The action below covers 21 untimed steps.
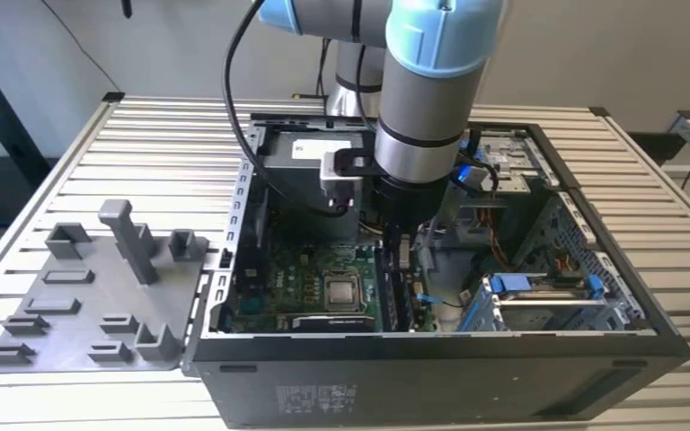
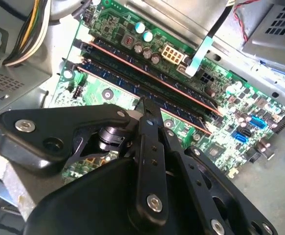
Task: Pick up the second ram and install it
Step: 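Press down the second ram until it locks into place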
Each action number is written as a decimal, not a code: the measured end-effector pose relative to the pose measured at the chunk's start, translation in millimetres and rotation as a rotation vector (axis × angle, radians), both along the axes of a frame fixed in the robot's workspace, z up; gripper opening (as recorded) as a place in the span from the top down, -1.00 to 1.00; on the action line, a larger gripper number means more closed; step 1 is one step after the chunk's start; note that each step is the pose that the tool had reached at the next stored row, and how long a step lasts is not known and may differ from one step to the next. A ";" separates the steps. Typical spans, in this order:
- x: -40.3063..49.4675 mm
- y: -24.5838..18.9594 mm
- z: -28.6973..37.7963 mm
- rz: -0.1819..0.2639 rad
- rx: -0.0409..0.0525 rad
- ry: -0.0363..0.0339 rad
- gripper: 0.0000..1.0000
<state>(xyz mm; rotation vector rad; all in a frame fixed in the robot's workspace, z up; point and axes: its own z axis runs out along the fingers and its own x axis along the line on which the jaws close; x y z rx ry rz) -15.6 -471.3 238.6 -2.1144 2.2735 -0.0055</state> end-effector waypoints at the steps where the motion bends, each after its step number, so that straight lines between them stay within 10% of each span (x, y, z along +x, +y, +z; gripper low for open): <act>1: 0.2 -1.2 -1.2 0.000 0.0000 0.0025 0.79; 14: 1.3 -6.3 -21.5 0.000 -0.0021 0.0188 0.79; 21: 1.3 -6.2 4.8 0.000 0.0003 0.0181 0.79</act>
